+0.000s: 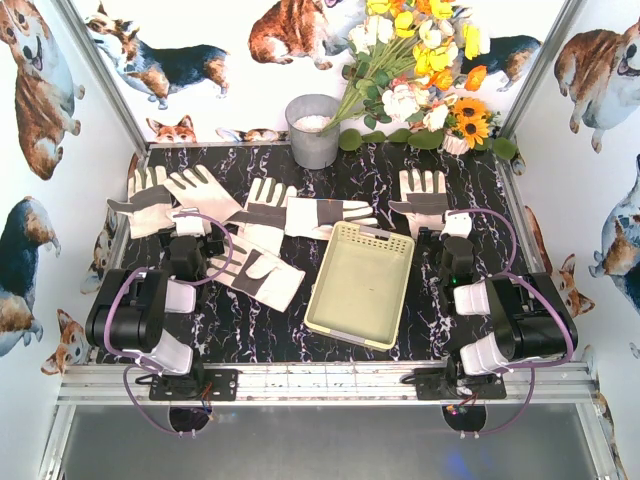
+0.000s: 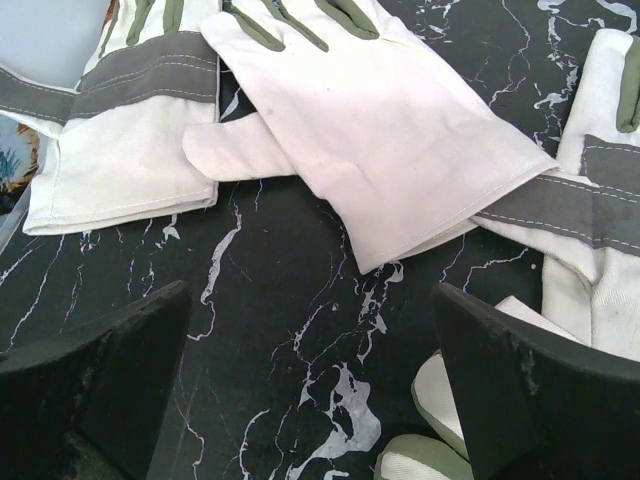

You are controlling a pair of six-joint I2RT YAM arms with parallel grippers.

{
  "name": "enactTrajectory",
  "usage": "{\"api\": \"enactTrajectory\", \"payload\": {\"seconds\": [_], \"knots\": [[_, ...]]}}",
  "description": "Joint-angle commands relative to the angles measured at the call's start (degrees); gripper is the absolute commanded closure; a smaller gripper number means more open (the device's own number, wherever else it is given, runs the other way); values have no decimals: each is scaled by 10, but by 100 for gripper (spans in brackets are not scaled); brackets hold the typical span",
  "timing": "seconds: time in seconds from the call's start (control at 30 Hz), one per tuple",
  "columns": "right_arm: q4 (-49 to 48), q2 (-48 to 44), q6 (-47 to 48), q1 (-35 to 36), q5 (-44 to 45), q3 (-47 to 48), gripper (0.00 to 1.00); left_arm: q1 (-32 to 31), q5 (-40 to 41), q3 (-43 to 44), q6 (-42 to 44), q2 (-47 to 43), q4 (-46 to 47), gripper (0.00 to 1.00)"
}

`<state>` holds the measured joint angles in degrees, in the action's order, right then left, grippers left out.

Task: Put the gloves into the storage basket
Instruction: Pick up the glove from the center of the board.

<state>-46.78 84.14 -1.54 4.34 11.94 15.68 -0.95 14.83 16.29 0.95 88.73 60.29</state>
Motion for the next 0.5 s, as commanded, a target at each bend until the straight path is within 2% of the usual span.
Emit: {"api": "enactTrajectory", "payload": {"seconds": [0.0, 0.33, 0.47], "knots": [[-49, 0, 7, -4, 12, 18, 0, -7, 4, 12, 4, 3, 25, 0], [-48, 0, 7, -4, 12, 19, 0, -7, 15, 14, 3, 2, 24, 0], [-54, -2, 9, -4, 16, 15, 0, -6, 80, 45, -24, -37, -69, 0]]}}
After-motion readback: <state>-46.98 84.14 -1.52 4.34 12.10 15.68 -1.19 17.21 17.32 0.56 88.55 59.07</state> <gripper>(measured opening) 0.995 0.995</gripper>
